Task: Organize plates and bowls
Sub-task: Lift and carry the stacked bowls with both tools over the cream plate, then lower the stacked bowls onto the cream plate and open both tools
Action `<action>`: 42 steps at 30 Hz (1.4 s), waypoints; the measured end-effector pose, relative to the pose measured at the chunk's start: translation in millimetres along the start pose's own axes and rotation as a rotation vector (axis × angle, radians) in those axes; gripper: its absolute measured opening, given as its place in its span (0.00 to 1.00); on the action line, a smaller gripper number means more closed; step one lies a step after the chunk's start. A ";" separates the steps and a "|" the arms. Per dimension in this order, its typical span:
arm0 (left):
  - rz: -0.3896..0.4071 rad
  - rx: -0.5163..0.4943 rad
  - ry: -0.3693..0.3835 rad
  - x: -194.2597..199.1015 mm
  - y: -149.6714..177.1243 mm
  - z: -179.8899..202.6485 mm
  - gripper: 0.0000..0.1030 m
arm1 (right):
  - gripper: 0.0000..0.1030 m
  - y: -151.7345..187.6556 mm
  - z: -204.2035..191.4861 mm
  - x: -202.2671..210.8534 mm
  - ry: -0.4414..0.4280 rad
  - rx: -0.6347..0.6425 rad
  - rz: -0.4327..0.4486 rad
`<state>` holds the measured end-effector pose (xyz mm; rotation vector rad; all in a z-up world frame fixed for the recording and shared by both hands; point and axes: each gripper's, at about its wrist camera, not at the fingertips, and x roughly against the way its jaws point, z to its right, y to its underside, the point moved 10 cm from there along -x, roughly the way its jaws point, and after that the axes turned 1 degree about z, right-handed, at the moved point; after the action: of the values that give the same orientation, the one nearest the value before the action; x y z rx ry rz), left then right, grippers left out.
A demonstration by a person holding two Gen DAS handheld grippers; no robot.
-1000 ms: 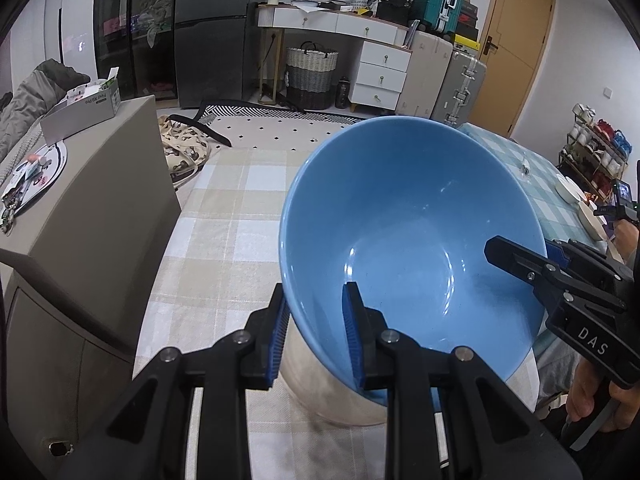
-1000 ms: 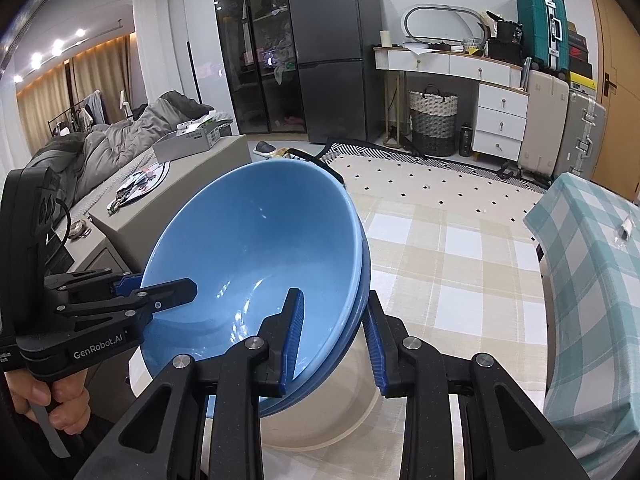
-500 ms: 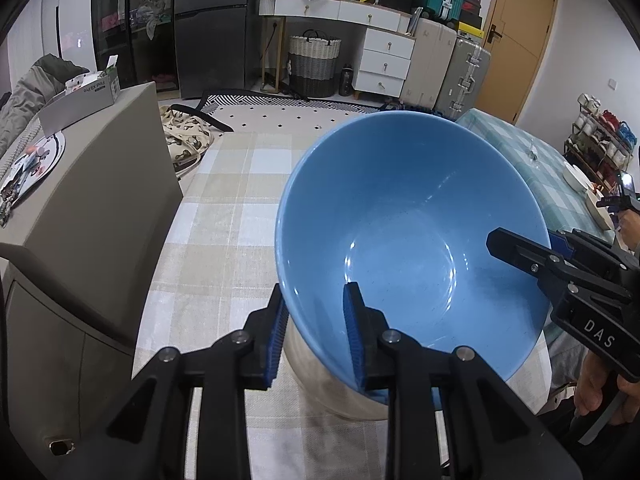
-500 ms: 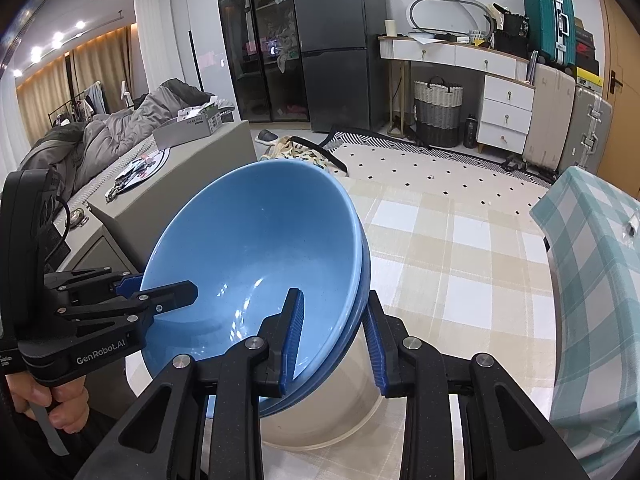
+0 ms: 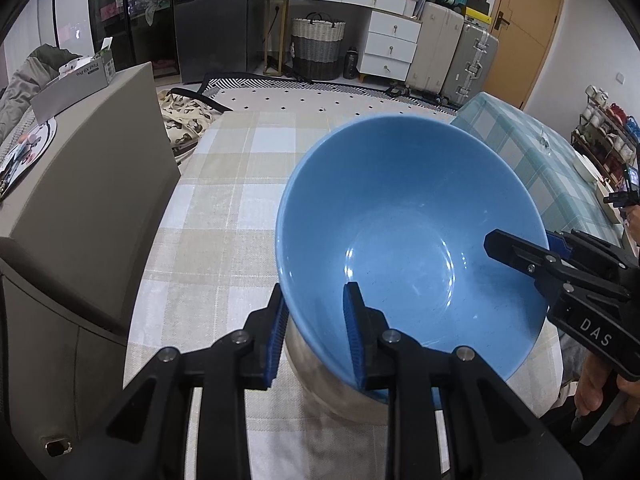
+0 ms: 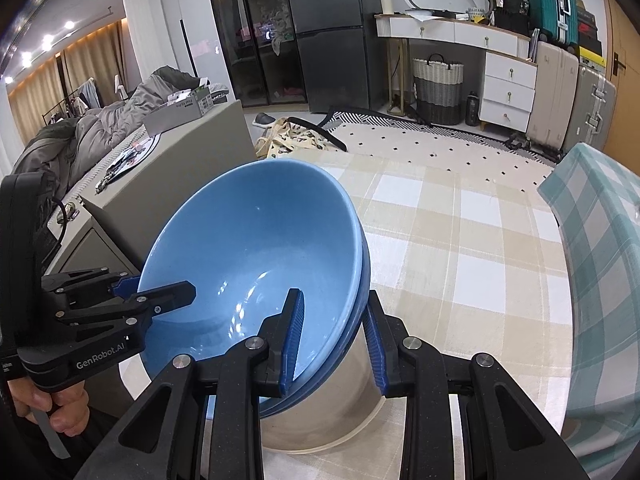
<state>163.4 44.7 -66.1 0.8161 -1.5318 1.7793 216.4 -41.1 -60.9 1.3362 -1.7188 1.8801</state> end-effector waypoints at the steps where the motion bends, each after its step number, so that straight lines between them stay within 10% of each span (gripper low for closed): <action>1: -0.004 0.000 0.000 -2.2 0.3 -0.2 0.24 | 0.29 1.2 1.2 -2.6 0.001 0.000 -0.005; 42: -0.045 -0.011 0.025 -32.7 -4.8 10.2 0.28 | 0.30 25.9 35.1 -52.1 0.037 -0.060 -0.129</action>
<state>187.2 32.7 -88.1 0.8138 -1.4941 1.7405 241.4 -59.7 -121.3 1.3469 -1.6164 1.7582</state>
